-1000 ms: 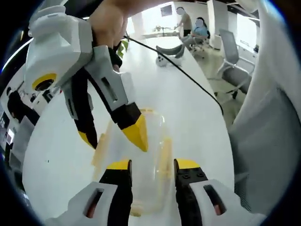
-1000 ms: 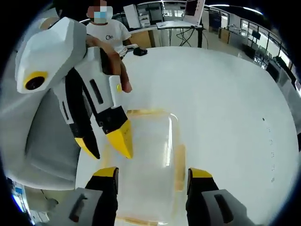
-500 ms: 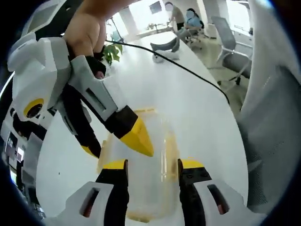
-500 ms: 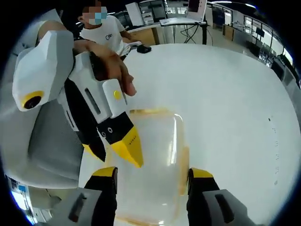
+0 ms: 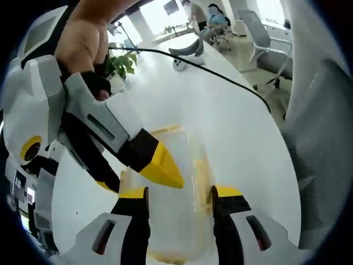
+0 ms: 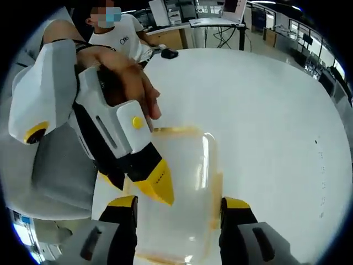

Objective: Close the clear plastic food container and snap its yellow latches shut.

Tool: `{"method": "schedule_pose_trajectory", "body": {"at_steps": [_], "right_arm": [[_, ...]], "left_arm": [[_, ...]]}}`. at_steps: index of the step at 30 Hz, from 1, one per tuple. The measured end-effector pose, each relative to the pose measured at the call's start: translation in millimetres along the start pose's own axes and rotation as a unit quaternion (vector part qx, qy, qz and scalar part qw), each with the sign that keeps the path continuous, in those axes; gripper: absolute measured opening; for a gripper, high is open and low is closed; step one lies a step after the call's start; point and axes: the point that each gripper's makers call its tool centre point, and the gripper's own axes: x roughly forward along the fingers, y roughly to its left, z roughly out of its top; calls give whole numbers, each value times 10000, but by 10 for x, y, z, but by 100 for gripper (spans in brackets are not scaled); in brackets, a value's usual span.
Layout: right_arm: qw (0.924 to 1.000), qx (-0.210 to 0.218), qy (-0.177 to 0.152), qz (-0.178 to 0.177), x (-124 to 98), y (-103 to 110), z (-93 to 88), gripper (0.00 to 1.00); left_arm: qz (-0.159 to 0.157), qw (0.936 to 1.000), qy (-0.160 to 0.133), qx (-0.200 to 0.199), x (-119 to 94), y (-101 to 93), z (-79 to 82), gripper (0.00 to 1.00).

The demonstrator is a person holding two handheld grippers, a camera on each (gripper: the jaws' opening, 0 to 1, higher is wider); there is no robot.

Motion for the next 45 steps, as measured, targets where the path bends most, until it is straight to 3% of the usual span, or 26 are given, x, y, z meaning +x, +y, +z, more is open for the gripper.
{"method": "schedule_pose_trajectory", "body": {"at_steps": [10, 11, 12, 16, 22, 27, 29, 45], "right_arm": [[9997, 156, 140, 103, 35, 20, 19, 60], [9997, 204, 111, 31, 22, -21, 26, 60], [9998, 173, 120, 68, 13, -12, 26, 60], [9997, 162, 133, 84, 5, -26, 28, 59], [9994, 298, 129, 132, 15, -38, 31, 55], [9978, 374, 416, 356, 51, 33, -5, 55], [9976, 362, 480, 331, 58, 32, -10, 56], [9987, 462, 186, 115, 34, 25, -6, 58]], "left_arm": [[183, 9996, 214, -42, 27, 48, 7, 32], [61, 9988, 310, -374, 39, -17, -74, 31], [-78, 9996, 241, -150, 55, -27, -41, 31], [-79, 9997, 232, -58, 23, -8, -23, 32], [-16, 9997, 248, -76, 12, 30, -2, 32], [-156, 9991, 306, -264, 4, -35, -37, 31], [-82, 9995, 239, -166, -4, -14, -13, 32], [-99, 9998, 181, 34, 5, 3, 11, 35]]}}
